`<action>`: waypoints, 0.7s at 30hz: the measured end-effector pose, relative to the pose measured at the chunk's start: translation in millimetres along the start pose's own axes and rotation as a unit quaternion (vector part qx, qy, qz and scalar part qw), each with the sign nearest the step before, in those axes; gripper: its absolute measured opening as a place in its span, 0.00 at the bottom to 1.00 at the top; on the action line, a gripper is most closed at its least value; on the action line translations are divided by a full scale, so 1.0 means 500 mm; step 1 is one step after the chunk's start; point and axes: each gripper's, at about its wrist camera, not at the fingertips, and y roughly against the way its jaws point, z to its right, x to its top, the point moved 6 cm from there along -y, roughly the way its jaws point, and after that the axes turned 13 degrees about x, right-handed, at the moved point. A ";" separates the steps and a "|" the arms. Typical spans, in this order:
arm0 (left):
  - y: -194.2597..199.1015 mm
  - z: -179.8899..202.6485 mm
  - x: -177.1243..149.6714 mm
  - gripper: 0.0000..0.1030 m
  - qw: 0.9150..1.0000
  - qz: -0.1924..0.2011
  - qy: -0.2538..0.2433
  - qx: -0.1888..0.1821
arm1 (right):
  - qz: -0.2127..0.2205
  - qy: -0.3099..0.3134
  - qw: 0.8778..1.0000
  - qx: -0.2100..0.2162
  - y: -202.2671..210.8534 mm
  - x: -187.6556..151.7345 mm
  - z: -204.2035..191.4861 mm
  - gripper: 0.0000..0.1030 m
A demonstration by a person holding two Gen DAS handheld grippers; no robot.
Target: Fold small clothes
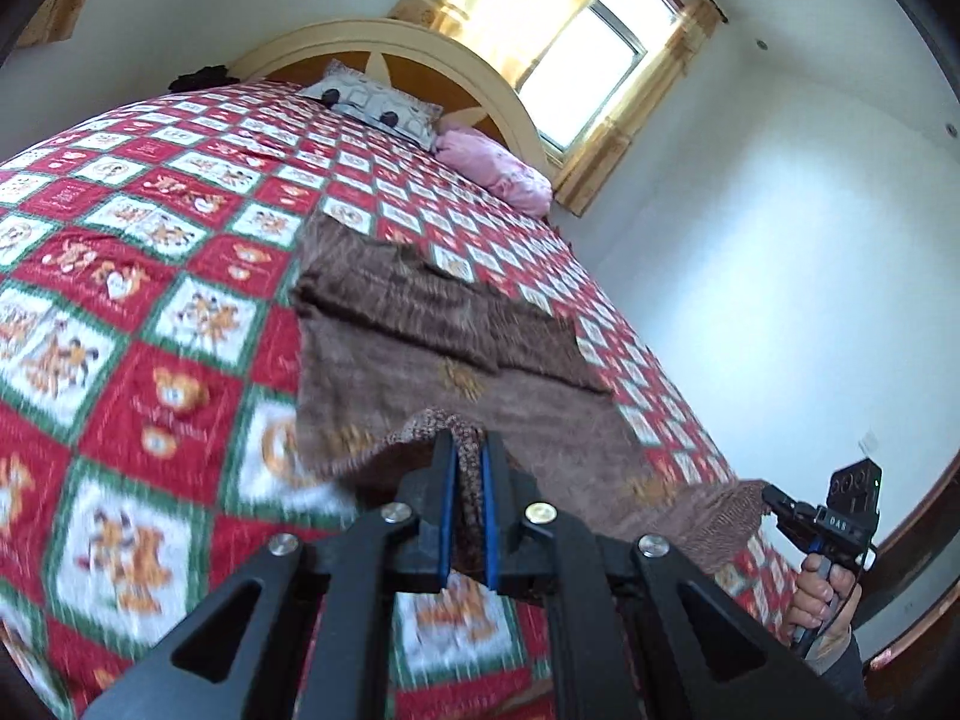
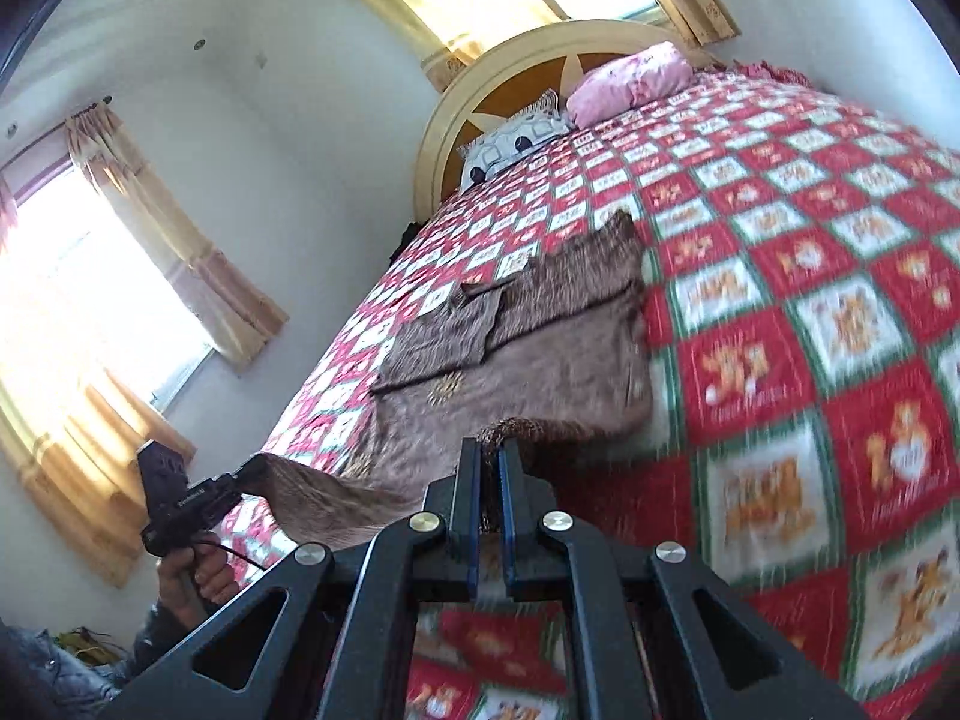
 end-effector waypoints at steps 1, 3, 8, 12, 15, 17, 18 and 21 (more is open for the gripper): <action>-0.008 -0.006 0.011 0.08 1.000 0.001 0.001 0.006 | -0.001 0.002 1.000 -0.003 -0.010 0.011 0.002 0.04; -0.027 -0.013 0.029 0.08 1.000 0.001 0.005 0.006 | -0.003 0.004 1.000 -0.007 -0.027 0.030 0.007 0.04; -0.075 -0.011 0.072 0.08 1.000 -0.002 -0.003 0.011 | -0.006 0.004 1.000 -0.012 -0.078 0.079 0.019 0.04; -0.100 0.000 0.116 0.08 1.000 0.003 -0.006 0.009 | -0.003 -0.001 1.000 -0.016 -0.119 0.122 0.029 0.04; -0.121 0.004 0.155 0.08 1.000 0.011 -0.008 0.013 | 0.002 -0.005 1.000 -0.019 -0.140 0.156 0.040 0.04; -0.139 0.002 0.179 0.08 1.000 0.010 -0.002 0.013 | 0.002 -0.007 1.000 -0.022 -0.157 0.181 0.051 0.04; -0.149 0.000 0.191 0.08 1.000 0.010 0.000 0.015 | 0.001 -0.007 1.000 -0.026 -0.167 0.196 0.058 0.04; -0.176 -0.005 0.219 0.08 1.000 0.007 0.007 0.015 | -0.003 -0.007 0.999 -0.032 -0.193 0.233 0.072 0.04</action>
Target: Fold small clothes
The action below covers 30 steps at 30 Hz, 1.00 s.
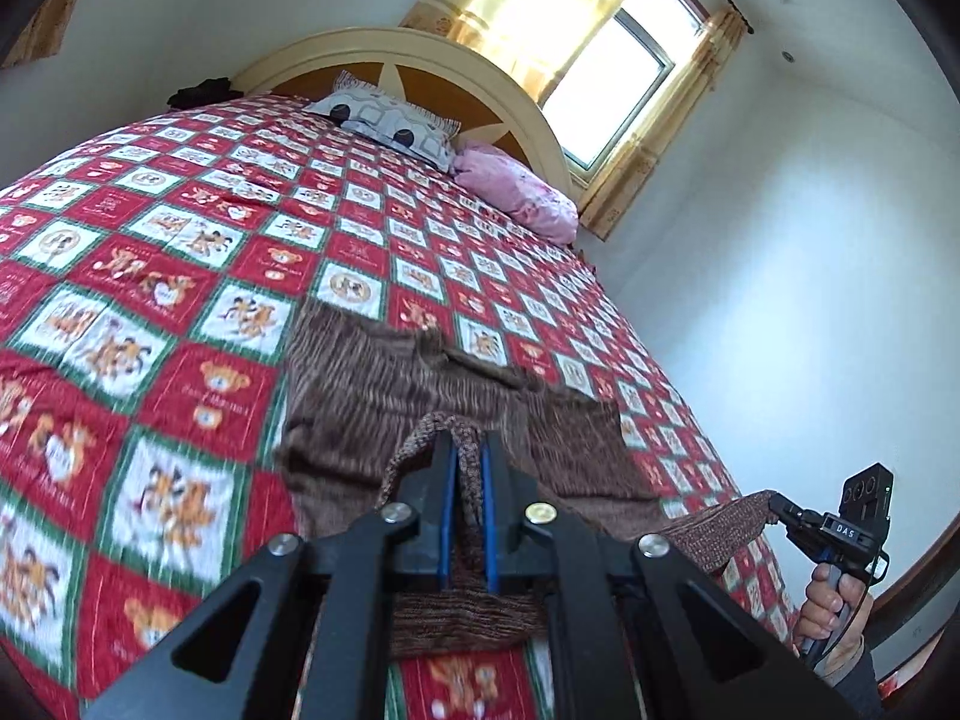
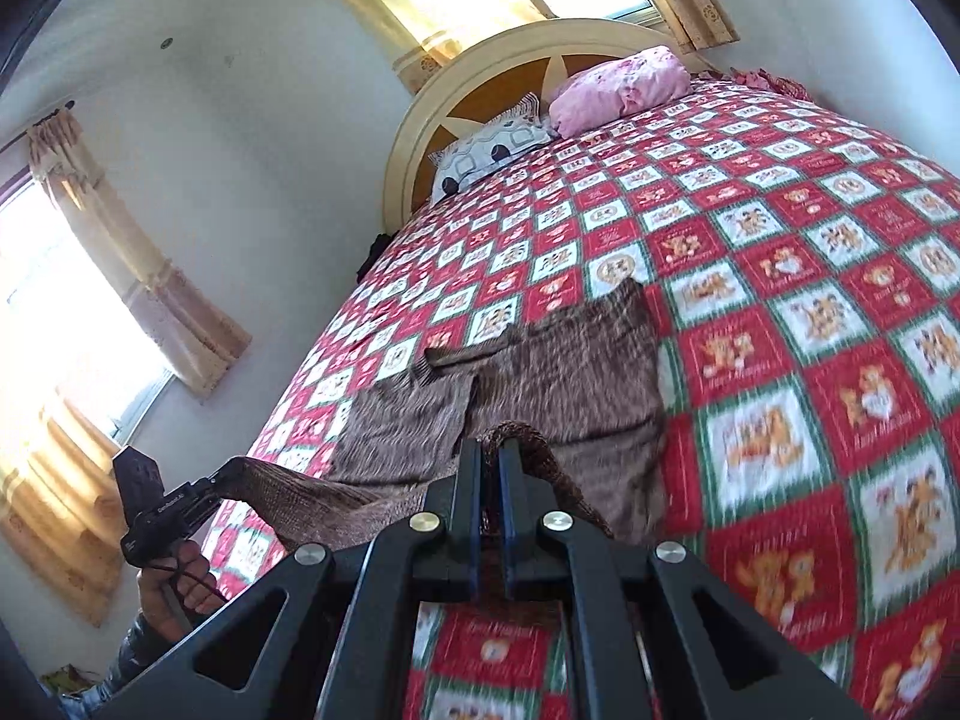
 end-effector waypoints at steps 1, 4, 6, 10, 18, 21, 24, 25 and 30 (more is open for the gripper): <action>-0.011 -0.001 0.011 0.08 1.000 0.000 0.001 0.001 | -0.002 -0.002 1.000 -0.002 -0.013 0.015 0.007 0.04; -0.045 -0.007 0.039 0.08 1.000 -0.002 0.007 0.007 | -0.004 -0.018 1.000 0.001 -0.049 0.046 0.034 0.04; -0.080 -0.015 0.058 0.08 1.000 -0.013 0.022 0.007 | -0.008 -0.028 1.000 -0.003 -0.081 0.064 0.057 0.04; -0.142 -0.016 0.080 0.08 0.999 -0.028 0.017 0.024 | -0.018 -0.040 0.999 -0.020 -0.144 0.092 0.102 0.04; -0.265 -0.032 0.117 0.08 0.997 -0.056 -0.001 0.059 | -0.031 -0.064 0.996 -0.047 -0.250 0.143 0.200 0.04; -0.305 -0.037 0.120 0.08 0.995 -0.065 -0.006 0.069 | -0.041 -0.066 0.995 -0.063 -0.285 0.157 0.235 0.04; -0.337 -0.042 0.117 0.08 0.994 -0.073 -0.015 0.082 | -0.053 -0.069 0.993 -0.076 -0.317 0.164 0.267 0.04; -0.348 -0.044 0.115 0.08 0.993 -0.075 -0.021 0.087 | -0.056 -0.068 0.993 -0.080 -0.327 0.164 0.276 0.04; -0.378 -0.059 0.111 0.14 0.989 -0.070 -0.035 0.122 | -0.092 -0.063 0.989 -0.101 -0.382 0.158 0.319 0.06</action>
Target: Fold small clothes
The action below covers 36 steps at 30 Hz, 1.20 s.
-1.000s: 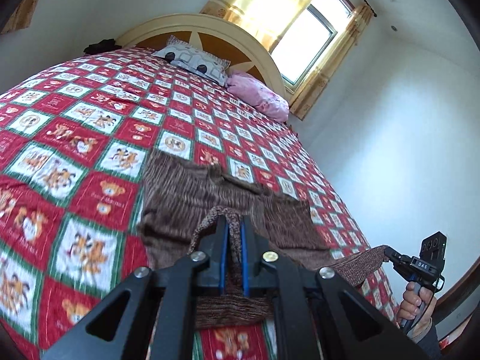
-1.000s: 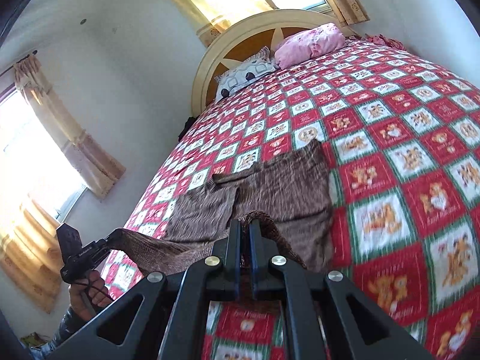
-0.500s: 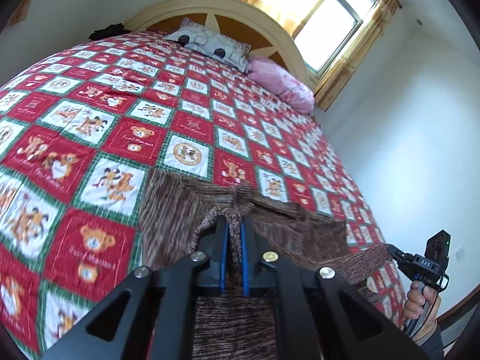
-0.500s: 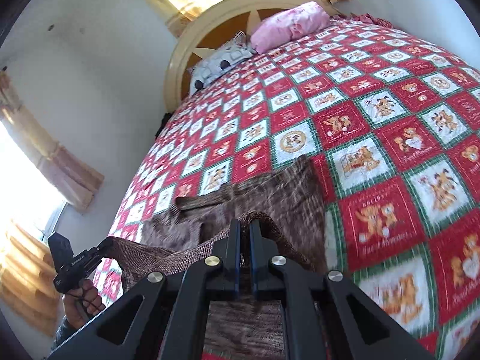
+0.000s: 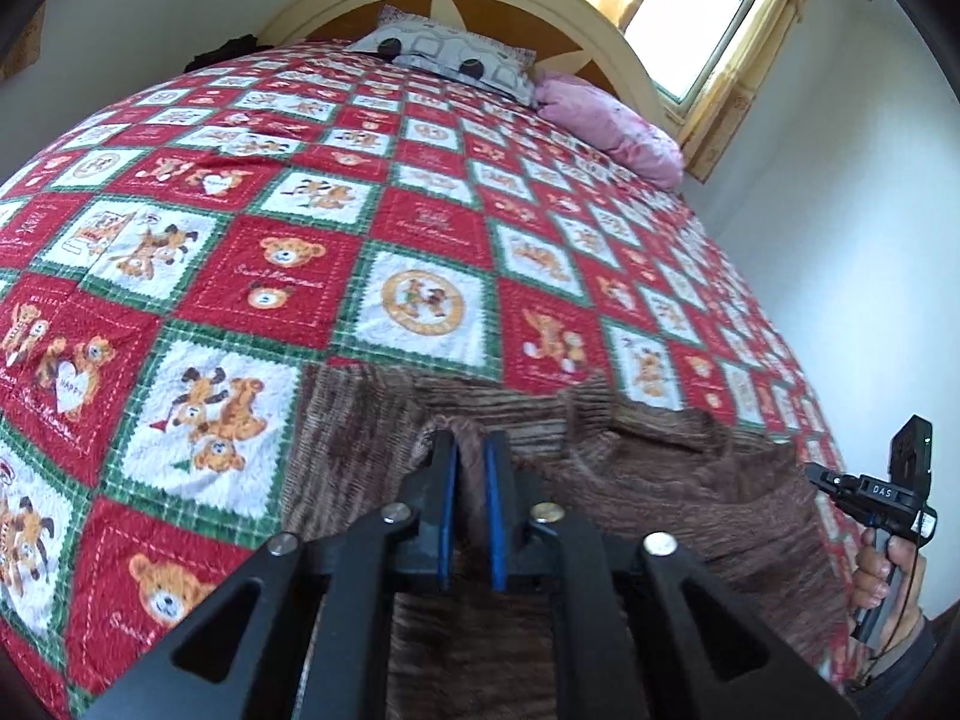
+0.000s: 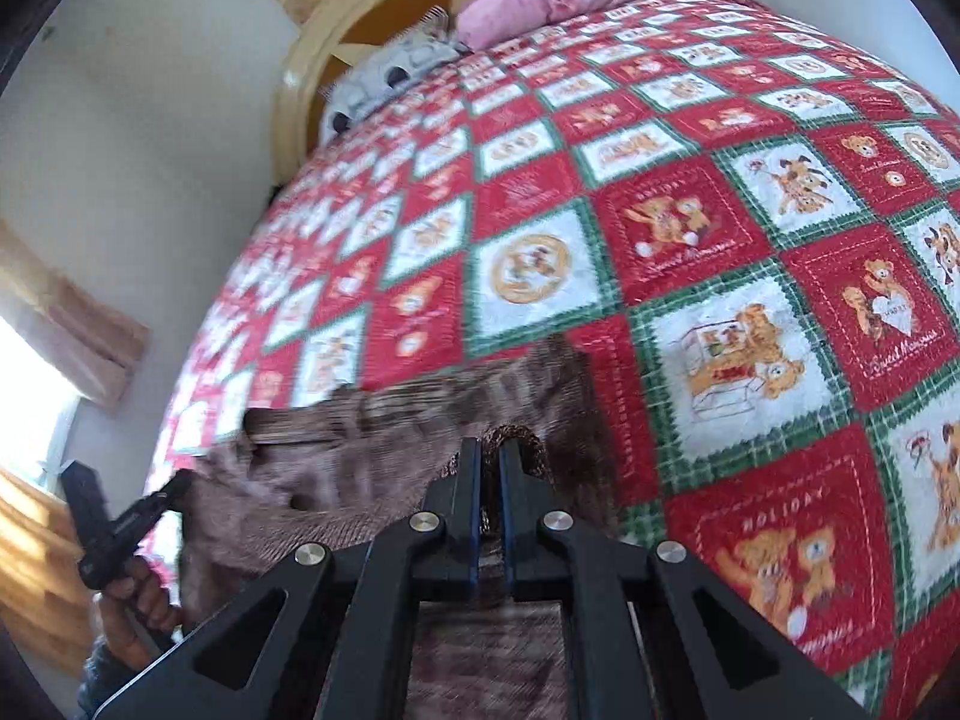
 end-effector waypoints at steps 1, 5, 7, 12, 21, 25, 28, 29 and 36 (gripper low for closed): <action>-0.006 -0.008 0.003 0.14 1.000 0.005 -0.003 0.023 | 0.003 0.001 1.000 -0.001 -0.003 0.003 0.005 0.07; 0.000 -0.063 0.019 0.32 0.997 0.021 0.036 0.063 | 0.035 -0.005 0.999 0.022 0.026 0.005 0.000 0.47; 0.007 -0.091 0.017 0.36 0.996 0.023 0.049 0.076 | 0.043 0.002 0.999 0.026 0.042 0.000 -0.012 0.57; 0.050 -0.112 -0.015 0.37 0.994 0.034 0.033 0.103 | 0.020 0.059 0.997 0.048 0.050 -0.032 -0.085 0.57; 0.093 0.014 -0.085 0.75 0.984 0.046 -0.134 0.109 | -0.036 0.084 0.996 -0.008 -0.034 -0.082 -0.127 0.57; 0.043 0.014 -0.076 0.76 0.965 0.044 -0.180 0.185 | -0.044 0.087 0.995 -0.006 -0.032 -0.115 -0.124 0.57; 0.007 -0.025 -0.055 0.79 0.964 0.027 -0.160 0.212 | -0.048 0.099 0.994 -0.016 -0.026 -0.133 -0.122 0.57; 0.007 -0.038 -0.046 0.80 0.966 0.028 -0.142 0.212 | -0.047 0.101 0.994 -0.018 -0.023 -0.137 -0.122 0.57; 0.028 -0.121 -0.012 0.79 0.967 0.039 -0.053 0.245 | -0.034 0.110 0.993 -0.017 -0.011 -0.152 -0.136 0.57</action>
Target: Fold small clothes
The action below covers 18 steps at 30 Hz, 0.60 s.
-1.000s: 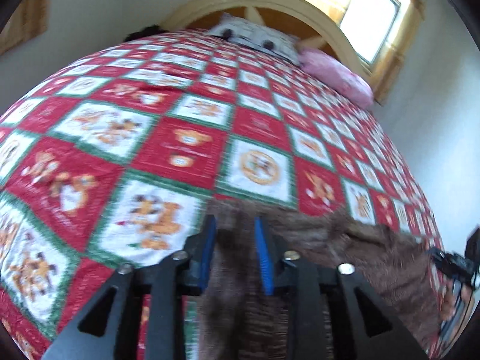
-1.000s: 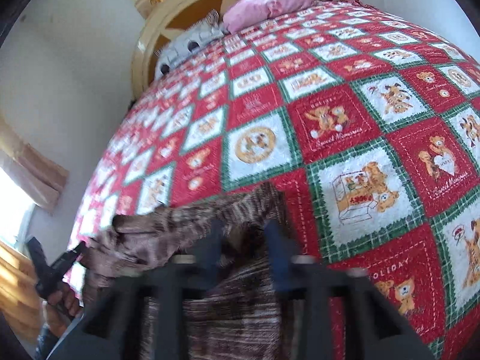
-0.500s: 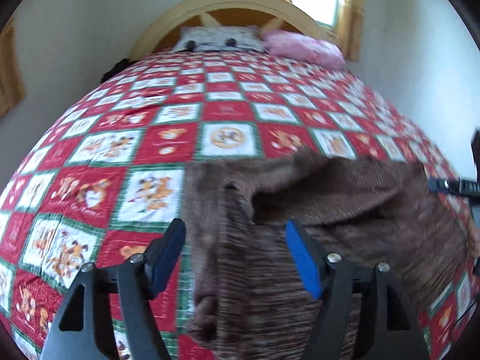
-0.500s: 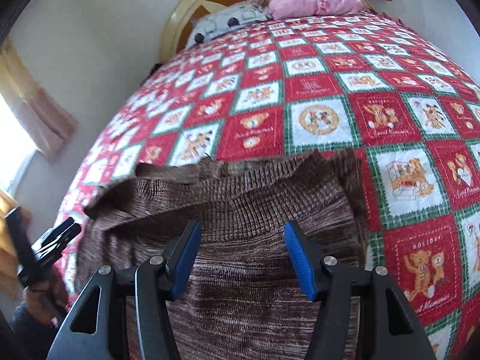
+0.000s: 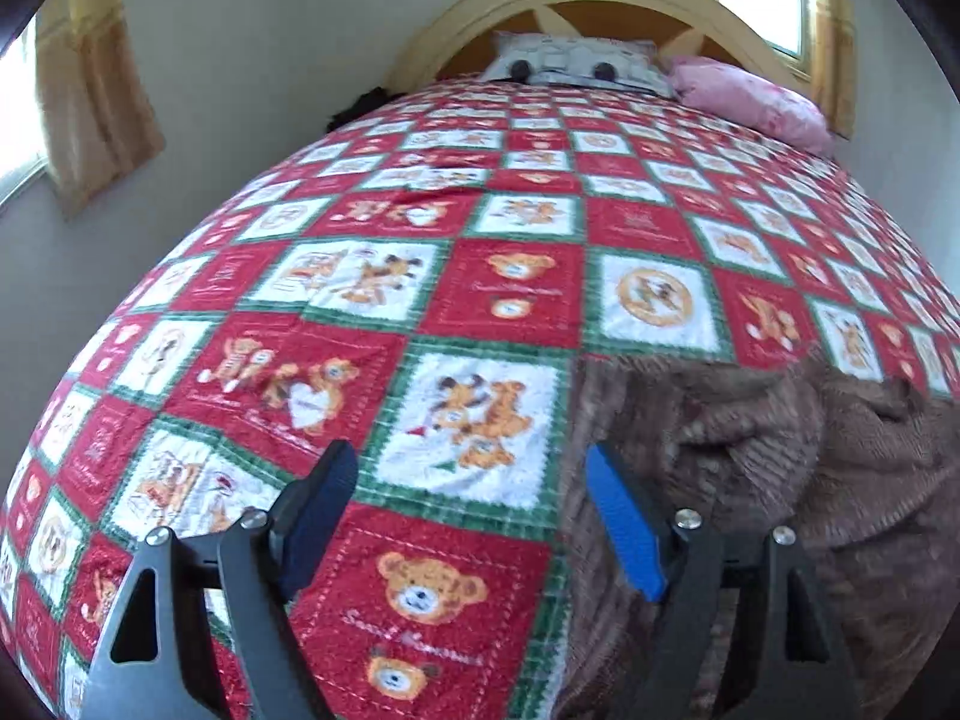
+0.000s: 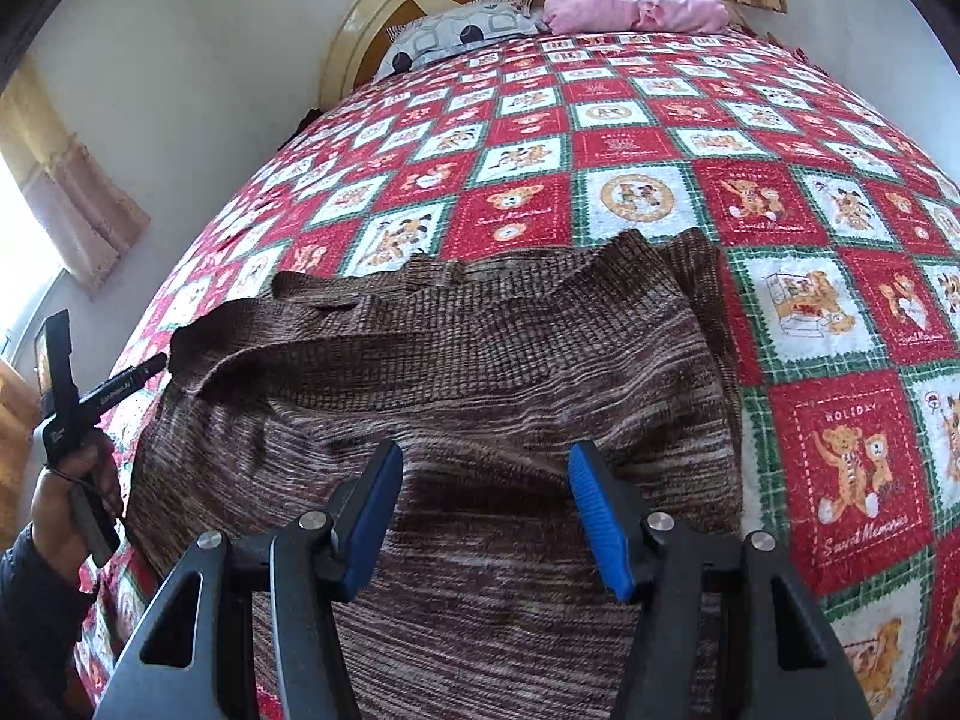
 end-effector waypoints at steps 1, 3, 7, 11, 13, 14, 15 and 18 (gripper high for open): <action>0.008 0.010 -0.004 0.79 1.000 0.010 -0.016 -0.003 | 0.004 -0.002 1.000 0.001 0.001 -0.003 -0.002 0.57; 0.036 0.045 -0.010 0.79 0.997 0.040 -0.060 -0.019 | 0.010 -0.005 1.000 0.006 0.007 -0.011 -0.007 0.57; 0.075 0.106 0.002 0.81 0.985 0.092 -0.137 -0.048 | 0.020 0.007 1.000 0.004 0.023 -0.026 -0.021 0.57; 0.048 0.153 0.027 0.73 0.979 0.072 -0.161 -0.103 | 0.030 0.016 0.999 -0.003 0.043 -0.038 -0.025 0.57; 0.028 0.168 0.032 0.17 0.976 0.039 -0.156 -0.144 | 0.035 0.022 0.999 -0.009 0.054 -0.043 -0.024 0.57; 0.014 0.173 0.035 0.09 0.975 0.016 -0.147 -0.164 | 0.037 0.024 0.999 -0.013 0.059 -0.045 -0.023 0.57; 0.015 0.175 0.039 0.07 0.975 0.011 -0.133 -0.177 | 0.039 0.027 0.999 -0.016 0.063 -0.047 -0.021 0.57; 0.027 0.161 0.041 0.07 0.978 0.017 -0.106 -0.180 | 0.048 0.035 0.998 -0.022 0.077 -0.051 -0.017 0.57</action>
